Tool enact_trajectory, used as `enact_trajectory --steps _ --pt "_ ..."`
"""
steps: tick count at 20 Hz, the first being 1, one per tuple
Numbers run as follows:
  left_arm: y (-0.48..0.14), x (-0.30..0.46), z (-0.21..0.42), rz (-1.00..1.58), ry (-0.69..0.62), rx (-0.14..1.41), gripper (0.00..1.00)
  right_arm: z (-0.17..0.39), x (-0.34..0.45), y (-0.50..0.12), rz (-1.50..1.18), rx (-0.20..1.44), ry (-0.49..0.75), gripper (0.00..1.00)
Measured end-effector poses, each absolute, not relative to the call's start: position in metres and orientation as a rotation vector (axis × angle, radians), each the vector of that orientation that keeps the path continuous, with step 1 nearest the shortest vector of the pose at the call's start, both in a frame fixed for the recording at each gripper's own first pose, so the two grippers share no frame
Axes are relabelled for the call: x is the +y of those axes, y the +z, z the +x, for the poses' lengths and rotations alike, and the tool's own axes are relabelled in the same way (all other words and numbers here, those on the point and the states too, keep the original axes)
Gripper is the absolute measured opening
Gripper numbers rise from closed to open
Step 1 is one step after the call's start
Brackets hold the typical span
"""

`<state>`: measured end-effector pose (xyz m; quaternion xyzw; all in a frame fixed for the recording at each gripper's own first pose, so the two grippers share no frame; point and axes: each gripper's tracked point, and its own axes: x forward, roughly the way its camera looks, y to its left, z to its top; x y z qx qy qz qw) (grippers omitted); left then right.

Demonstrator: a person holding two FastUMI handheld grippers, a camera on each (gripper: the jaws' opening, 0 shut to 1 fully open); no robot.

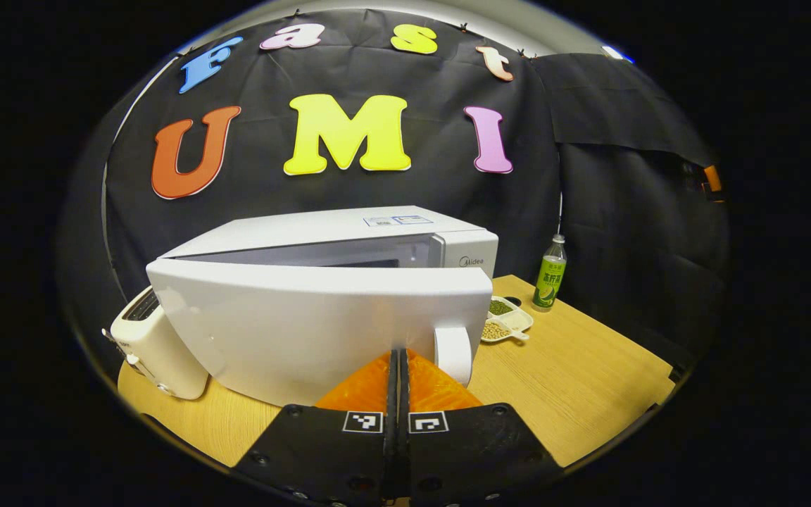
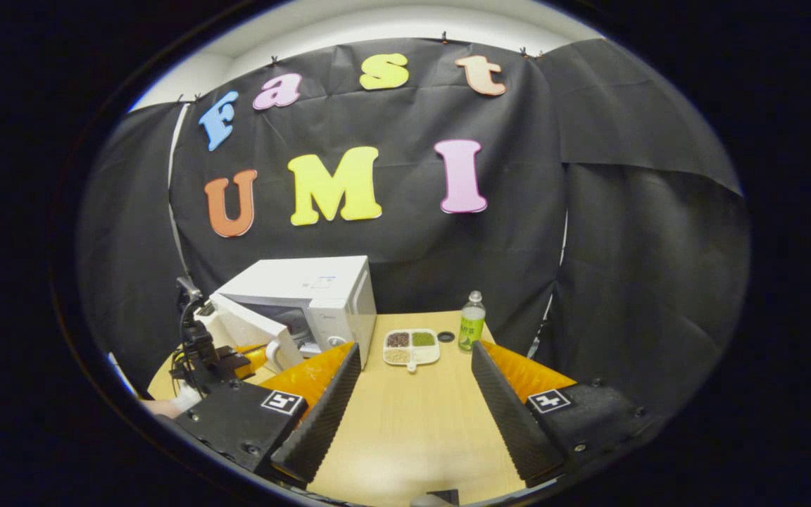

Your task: Open the microwave oven with the left hand, put the food in, and close the microwave oven.

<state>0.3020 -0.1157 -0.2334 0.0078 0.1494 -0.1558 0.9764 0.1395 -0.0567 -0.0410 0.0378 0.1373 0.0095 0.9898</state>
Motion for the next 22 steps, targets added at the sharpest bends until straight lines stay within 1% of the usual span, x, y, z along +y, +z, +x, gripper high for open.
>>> enact_trajectory --steps 1,2,5,6,7,8,12,13,14,15,16,17,18,19,20,22 --pt "-0.233 -0.119 0.309 0.011 -0.311 0.300 0.00 0.138 -0.060 -0.042 0.072 0.280 0.015 1.00" --pt "-0.233 -0.122 0.318 0.004 -0.311 0.298 0.00 0.138 -0.064 -0.041 0.069 0.280 0.013 0.92" --pt "-0.234 -0.128 0.343 -0.003 -0.297 0.297 0.00 0.138 -0.067 -0.042 0.065 0.284 0.013 0.92" --pt "-0.233 -0.130 0.351 -0.005 -0.298 0.299 0.00 0.138 -0.067 -0.043 0.064 0.287 0.019 1.00" --pt "-0.233 -0.132 0.358 -0.009 -0.294 0.302 0.00 0.138 -0.067 -0.044 0.064 0.288 0.025 1.00" --pt "-0.232 -0.134 0.366 -0.018 -0.288 0.305 0.00 0.138 -0.067 -0.045 0.064 0.291 0.027 0.92" --pt "-0.230 -0.137 0.370 -0.025 -0.263 0.310 0.00 0.140 -0.072 -0.047 0.067 0.294 0.038 0.92" --pt "-0.230 -0.137 0.370 -0.024 -0.262 0.309 0.10 0.140 -0.073 -0.048 0.070 0.295 0.039 0.92" --pt "-0.229 -0.136 0.371 -0.022 -0.260 0.309 0.00 0.140 -0.075 -0.048 0.073 0.297 0.041 1.00" --pt "-0.230 -0.137 0.372 -0.026 -0.256 0.311 0.10 0.140 -0.076 -0.050 0.075 0.300 0.042 0.92" --pt "-0.229 -0.137 0.377 -0.037 -0.250 0.304 0.00 0.141 -0.076 -0.051 0.076 0.303 0.046 0.92" --pt "-0.238 -0.138 0.383 -0.052 -0.233 0.348 0.00 0.142 -0.076 -0.052 0.078 0.304 0.050 1.00" --pt "-0.235 -0.137 0.381 -0.065 -0.225 0.328 0.10 0.143 -0.074 -0.052 0.077 0.309 0.055 1.00" --pt "-0.235 -0.138 0.379 -0.066 -0.222 0.342 0.00 0.143 -0.072 -0.053 0.078 0.309 0.064 1.00" --pt "-0.241 -0.139 0.375 -0.071 -0.218 0.370 0.00 0.144 -0.069 -0.052 0.079 0.307 0.072 0.92" --pt "-0.244 -0.134 0.361 -0.071 -0.208 0.378 0.00 0.145 -0.063 -0.054 0.074 0.306 0.095 0.92"
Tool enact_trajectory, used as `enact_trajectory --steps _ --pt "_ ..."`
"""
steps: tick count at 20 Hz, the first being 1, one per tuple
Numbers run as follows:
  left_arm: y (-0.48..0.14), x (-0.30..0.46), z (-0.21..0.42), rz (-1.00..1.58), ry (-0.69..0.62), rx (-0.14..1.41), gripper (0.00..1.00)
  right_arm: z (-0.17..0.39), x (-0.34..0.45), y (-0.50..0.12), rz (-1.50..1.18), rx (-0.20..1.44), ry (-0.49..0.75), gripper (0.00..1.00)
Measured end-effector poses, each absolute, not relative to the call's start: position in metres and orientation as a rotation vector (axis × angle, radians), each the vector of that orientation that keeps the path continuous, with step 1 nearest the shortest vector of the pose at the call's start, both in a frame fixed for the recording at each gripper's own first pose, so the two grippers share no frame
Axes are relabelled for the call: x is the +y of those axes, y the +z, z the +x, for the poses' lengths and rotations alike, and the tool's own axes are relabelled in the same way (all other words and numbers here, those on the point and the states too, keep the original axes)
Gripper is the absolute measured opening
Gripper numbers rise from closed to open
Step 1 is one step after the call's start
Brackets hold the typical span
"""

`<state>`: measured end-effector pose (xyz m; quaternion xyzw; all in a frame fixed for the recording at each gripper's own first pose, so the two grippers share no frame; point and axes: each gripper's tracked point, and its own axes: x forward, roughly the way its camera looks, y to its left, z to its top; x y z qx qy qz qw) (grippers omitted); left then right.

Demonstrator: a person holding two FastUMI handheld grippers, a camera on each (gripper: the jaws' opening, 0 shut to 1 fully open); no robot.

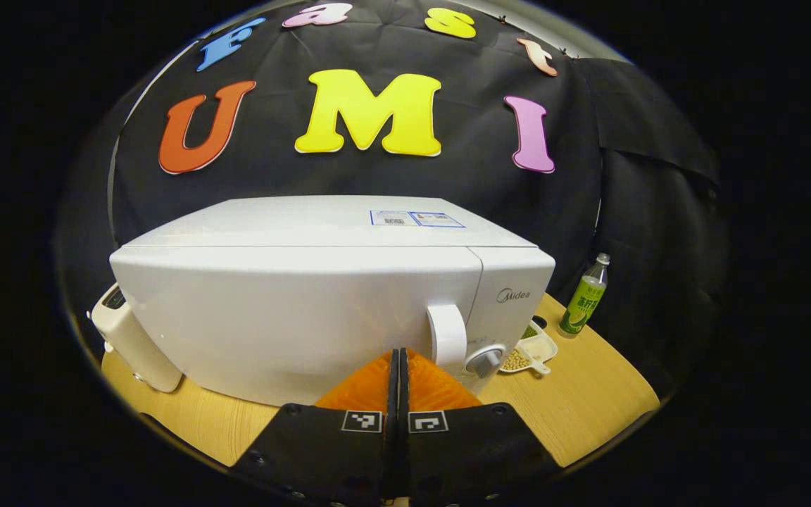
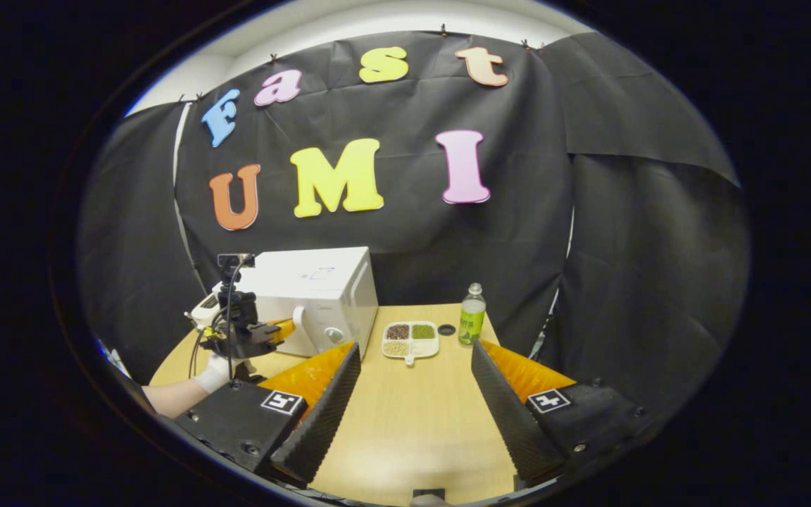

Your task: Open the microwave oven with the left hand, put the food in, and close the microwave oven.

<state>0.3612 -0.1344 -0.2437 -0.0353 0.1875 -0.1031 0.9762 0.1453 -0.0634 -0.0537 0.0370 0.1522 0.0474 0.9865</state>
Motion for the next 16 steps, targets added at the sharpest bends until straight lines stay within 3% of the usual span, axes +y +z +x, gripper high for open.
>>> enact_trajectory --steps 1,2,5,8,12,13,14,15,16 --pt "-0.240 -0.133 0.353 -0.067 -0.208 0.364 0.00 0.146 -0.060 -0.054 0.079 0.302 0.109 1.00" --pt "-0.236 -0.128 0.346 -0.052 -0.200 0.352 0.00 0.147 -0.058 -0.054 0.079 0.300 0.115 0.92" --pt "-0.228 -0.121 0.320 -0.024 -0.199 0.341 0.00 0.149 -0.054 -0.058 0.073 0.294 0.134 0.92" --pt "-0.222 -0.114 0.301 0.025 -0.179 0.333 0.98 0.144 -0.046 -0.060 0.102 0.284 0.164 0.92" --pt "-0.198 -0.104 0.276 0.081 -0.100 0.316 0.95 0.133 -0.046 -0.063 0.114 0.264 0.187 0.92" --pt "-0.186 -0.102 0.268 0.077 -0.088 0.299 0.95 0.129 -0.046 -0.064 0.112 0.263 0.185 1.00" --pt "-0.174 -0.102 0.259 0.068 -0.082 0.279 0.98 0.125 -0.047 -0.064 0.108 0.261 0.182 0.92" --pt "-0.160 -0.102 0.249 0.056 -0.086 0.256 0.98 0.120 -0.047 -0.062 0.100 0.253 0.173 0.92" --pt "-0.144 -0.102 0.237 0.045 -0.093 0.231 0.97 0.115 -0.048 -0.058 0.090 0.243 0.159 1.00"
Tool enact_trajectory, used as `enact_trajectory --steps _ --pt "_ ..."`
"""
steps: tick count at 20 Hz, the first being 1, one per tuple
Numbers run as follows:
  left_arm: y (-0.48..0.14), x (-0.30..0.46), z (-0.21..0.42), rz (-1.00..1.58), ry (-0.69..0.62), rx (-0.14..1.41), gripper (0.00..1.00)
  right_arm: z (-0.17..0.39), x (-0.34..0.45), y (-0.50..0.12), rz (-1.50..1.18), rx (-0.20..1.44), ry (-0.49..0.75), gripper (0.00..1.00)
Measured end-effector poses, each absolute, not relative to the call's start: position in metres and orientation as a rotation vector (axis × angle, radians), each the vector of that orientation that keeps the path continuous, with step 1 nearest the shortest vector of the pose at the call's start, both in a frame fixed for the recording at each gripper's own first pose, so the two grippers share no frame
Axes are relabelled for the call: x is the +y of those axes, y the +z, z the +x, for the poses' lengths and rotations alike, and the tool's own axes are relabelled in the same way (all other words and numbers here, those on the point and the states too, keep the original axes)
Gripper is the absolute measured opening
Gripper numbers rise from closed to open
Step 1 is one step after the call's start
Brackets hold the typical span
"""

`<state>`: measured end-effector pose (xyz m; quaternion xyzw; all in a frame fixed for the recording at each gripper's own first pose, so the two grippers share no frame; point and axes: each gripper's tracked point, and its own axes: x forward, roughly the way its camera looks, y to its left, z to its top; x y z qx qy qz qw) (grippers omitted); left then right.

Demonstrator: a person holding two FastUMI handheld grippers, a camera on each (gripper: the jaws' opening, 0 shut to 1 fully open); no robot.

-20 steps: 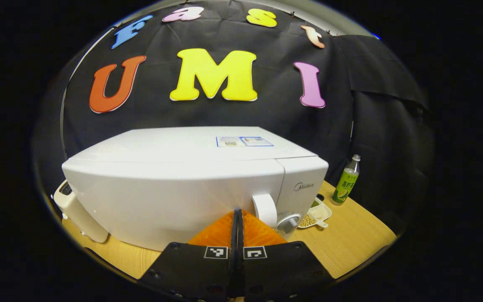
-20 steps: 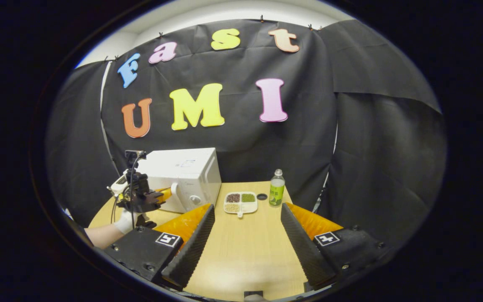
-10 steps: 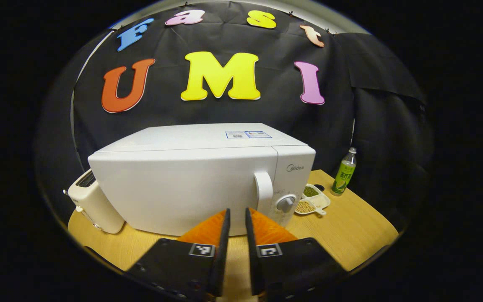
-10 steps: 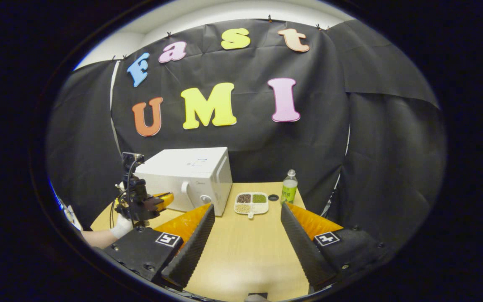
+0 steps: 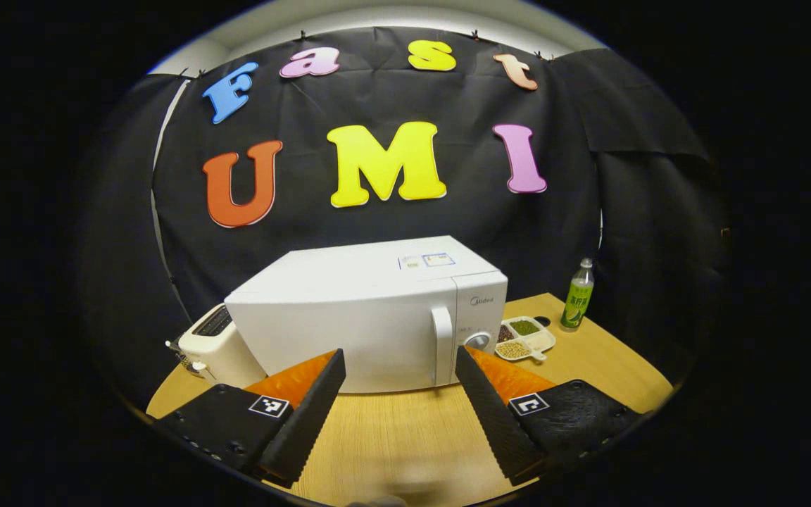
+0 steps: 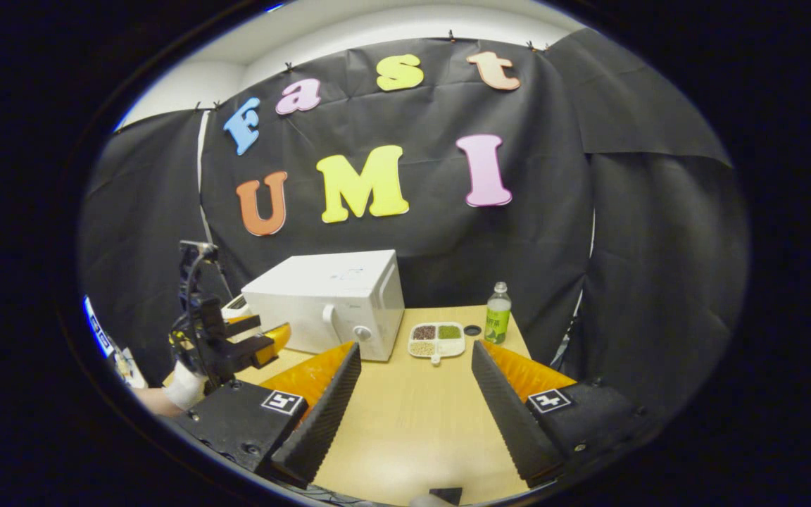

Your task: Open the microwave oven with the left hand, put the food in, and close the microwave oven.

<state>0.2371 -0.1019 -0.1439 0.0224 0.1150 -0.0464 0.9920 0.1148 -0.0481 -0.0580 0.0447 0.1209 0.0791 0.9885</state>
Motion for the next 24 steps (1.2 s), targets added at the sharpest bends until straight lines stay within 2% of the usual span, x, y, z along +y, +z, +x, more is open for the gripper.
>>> enact_trajectory --steps 1,2,3,4,5,8,9,12,13,15,16,17,18,19,20,22,23,24 --pt "-0.130 -0.100 0.225 0.039 -0.100 0.205 0.97 0.108 -0.047 -0.053 0.082 0.228 0.147 1.00" --pt "-0.116 -0.097 0.212 0.039 -0.110 0.186 0.90 0.101 -0.045 -0.046 0.075 0.210 0.131 0.92" --pt "-0.103 -0.092 0.199 0.039 -0.115 0.164 0.97 0.093 -0.042 -0.041 0.065 0.194 0.117 1.00" --pt "-0.092 -0.088 0.185 0.037 -0.122 0.145 0.97 0.085 -0.038 -0.036 0.053 0.180 0.108 1.00" --pt "-0.077 -0.083 0.169 0.034 -0.128 0.128 0.97 0.078 -0.031 -0.032 0.044 0.167 0.102 0.92" --pt "-0.045 -0.052 0.127 0.039 -0.106 0.072 0.97 0.056 -0.012 -0.019 -0.011 0.126 0.095 0.92" --pt "-0.040 -0.043 0.116 0.034 -0.098 0.064 0.97 0.050 -0.005 -0.015 -0.019 0.113 0.094 1.00" --pt "-0.033 -0.017 0.077 0.007 -0.070 0.083 0.97 0.035 0.014 -0.010 -0.014 0.092 0.079 1.00" --pt "-0.032 -0.008 0.065 -0.004 -0.063 0.089 0.97 0.031 0.018 -0.007 -0.004 0.080 0.071 0.92" --pt "-0.031 0.010 0.046 -0.009 -0.035 0.091 0.97 0.022 0.027 -0.001 0.012 0.060 0.063 0.92" --pt "-0.031 0.019 0.038 -0.009 -0.021 0.093 0.97 0.018 0.029 0.001 0.015 0.054 0.057 1.00" --pt "-0.030 0.023 0.031 -0.016 -0.016 0.089 0.97 0.015 0.032 0.002 0.019 0.048 0.055 0.92" --pt "-0.029 0.026 0.025 -0.020 -0.016 0.087 0.96 0.014 0.034 0.003 0.023 0.045 0.052 1.00" --pt "-0.029 0.031 0.020 -0.020 -0.011 0.089 0.96 0.013 0.034 0.003 0.025 0.044 0.049 0.92" --pt "-0.026 0.036 0.017 -0.017 -0.004 0.086 0.96 0.010 0.034 0.005 0.027 0.041 0.044 1.00" --pt "-0.020 0.043 0.013 -0.014 0.005 0.075 0.96 0.006 0.035 0.010 0.030 0.027 0.037 1.00" --pt "-0.018 0.046 0.011 -0.015 0.008 0.068 0.96 0.004 0.034 0.011 0.027 0.021 0.033 0.92" --pt "-0.014 0.048 0.011 -0.017 0.008 0.064 0.96 0.003 0.034 0.013 0.025 0.017 0.032 0.92"
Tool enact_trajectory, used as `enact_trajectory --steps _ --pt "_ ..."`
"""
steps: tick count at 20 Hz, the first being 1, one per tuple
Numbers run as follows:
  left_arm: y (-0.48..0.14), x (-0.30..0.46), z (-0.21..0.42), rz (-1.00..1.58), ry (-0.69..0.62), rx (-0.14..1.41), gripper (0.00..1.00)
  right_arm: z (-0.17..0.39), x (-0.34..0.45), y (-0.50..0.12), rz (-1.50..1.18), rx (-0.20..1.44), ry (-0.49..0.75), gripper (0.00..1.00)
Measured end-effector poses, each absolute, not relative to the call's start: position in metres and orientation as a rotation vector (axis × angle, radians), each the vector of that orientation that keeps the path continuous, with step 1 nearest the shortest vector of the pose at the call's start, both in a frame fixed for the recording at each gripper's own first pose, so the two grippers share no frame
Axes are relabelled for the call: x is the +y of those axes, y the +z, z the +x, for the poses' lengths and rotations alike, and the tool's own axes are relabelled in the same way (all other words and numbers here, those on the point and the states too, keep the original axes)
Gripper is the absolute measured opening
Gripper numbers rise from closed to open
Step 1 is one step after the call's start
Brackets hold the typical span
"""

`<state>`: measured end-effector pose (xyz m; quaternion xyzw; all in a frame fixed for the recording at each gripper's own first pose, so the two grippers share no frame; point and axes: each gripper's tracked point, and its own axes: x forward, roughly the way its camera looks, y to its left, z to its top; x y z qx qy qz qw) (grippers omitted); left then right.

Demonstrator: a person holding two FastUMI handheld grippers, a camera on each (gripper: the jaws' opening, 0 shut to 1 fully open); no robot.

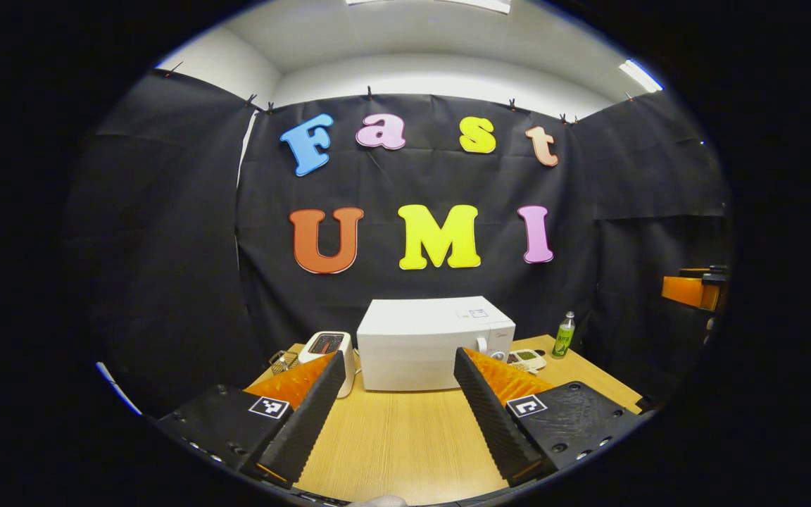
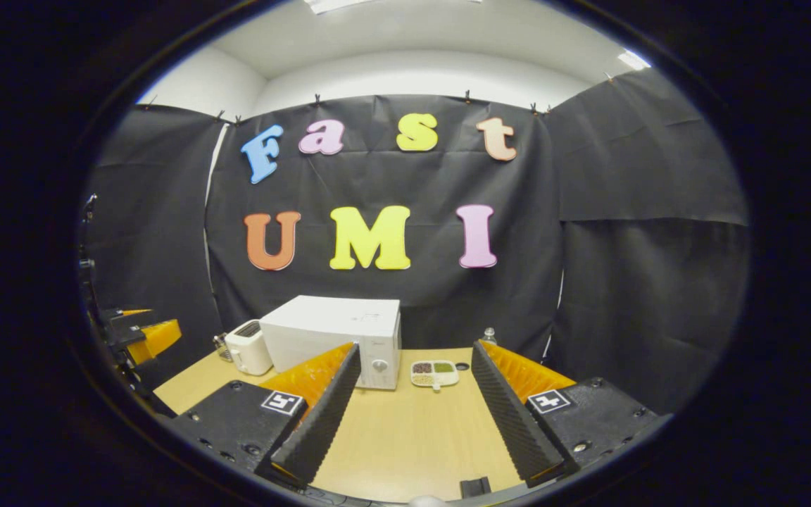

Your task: Open the microwave oven with the left hand, put the food in, and close the microwave oven.

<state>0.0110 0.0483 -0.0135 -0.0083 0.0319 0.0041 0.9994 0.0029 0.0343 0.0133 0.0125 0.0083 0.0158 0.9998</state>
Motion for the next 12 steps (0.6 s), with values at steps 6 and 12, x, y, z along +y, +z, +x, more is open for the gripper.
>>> enact_trajectory --steps 6,12 --pt "0.007 0.056 0.006 -0.034 0.014 0.026 0.96 0.003 0.031 0.023 0.029 -0.005 0.029 0.92" --pt "0.017 0.054 0.002 -0.025 0.020 0.008 0.96 0.009 0.029 0.031 0.037 -0.018 0.031 0.92"
